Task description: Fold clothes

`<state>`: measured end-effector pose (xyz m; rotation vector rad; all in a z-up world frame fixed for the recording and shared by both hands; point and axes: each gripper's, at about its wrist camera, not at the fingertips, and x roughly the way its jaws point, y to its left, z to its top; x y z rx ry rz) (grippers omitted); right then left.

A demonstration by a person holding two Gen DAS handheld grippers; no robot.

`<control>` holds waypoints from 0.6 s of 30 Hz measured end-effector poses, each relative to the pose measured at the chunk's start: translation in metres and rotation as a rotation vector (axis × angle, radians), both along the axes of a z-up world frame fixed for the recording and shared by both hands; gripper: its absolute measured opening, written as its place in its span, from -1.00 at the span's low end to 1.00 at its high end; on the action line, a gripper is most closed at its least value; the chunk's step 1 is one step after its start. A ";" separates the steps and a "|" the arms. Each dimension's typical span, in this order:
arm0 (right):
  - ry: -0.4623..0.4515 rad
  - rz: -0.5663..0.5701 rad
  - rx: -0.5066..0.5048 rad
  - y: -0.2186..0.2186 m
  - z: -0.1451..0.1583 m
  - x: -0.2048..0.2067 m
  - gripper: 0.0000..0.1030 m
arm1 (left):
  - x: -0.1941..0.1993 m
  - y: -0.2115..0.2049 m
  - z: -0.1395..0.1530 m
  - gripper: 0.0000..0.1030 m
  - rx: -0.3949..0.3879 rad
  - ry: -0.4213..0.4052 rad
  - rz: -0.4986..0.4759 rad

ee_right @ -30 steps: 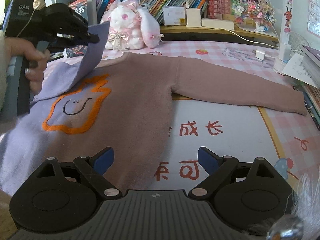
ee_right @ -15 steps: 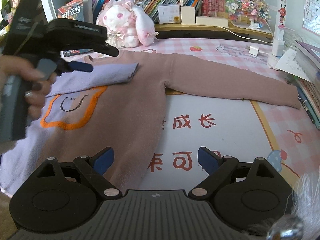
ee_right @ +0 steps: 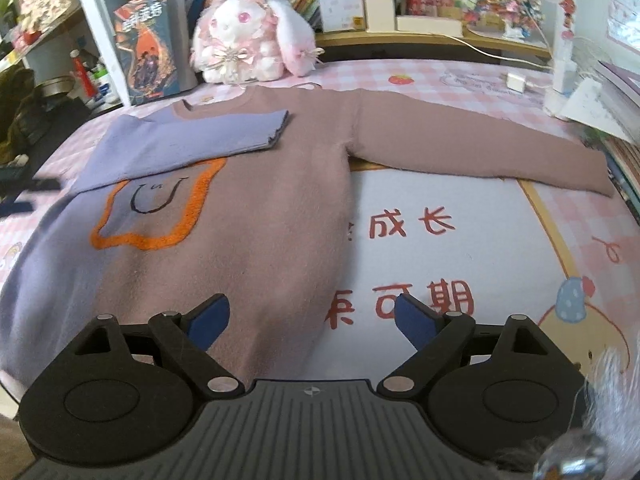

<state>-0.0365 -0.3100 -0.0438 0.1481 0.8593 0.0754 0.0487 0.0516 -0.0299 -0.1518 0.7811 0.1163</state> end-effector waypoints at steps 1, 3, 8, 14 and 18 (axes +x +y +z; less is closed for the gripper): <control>0.008 -0.022 0.002 -0.001 0.000 -0.001 0.70 | -0.002 0.008 -0.003 0.37 0.007 0.016 0.007; 0.025 -0.058 0.002 0.000 -0.002 -0.002 0.65 | -0.005 0.020 -0.007 0.37 0.001 0.042 0.013; 0.055 -0.119 -0.002 0.006 -0.003 -0.008 0.41 | -0.005 0.031 -0.019 0.37 -0.034 0.079 -0.027; 0.057 -0.139 -0.006 0.020 -0.001 -0.012 -0.16 | -0.003 0.038 -0.024 0.24 -0.072 0.082 -0.073; 0.058 -0.144 0.007 0.029 0.000 -0.011 -0.55 | -0.002 0.048 -0.023 -0.89 -0.116 0.070 -0.080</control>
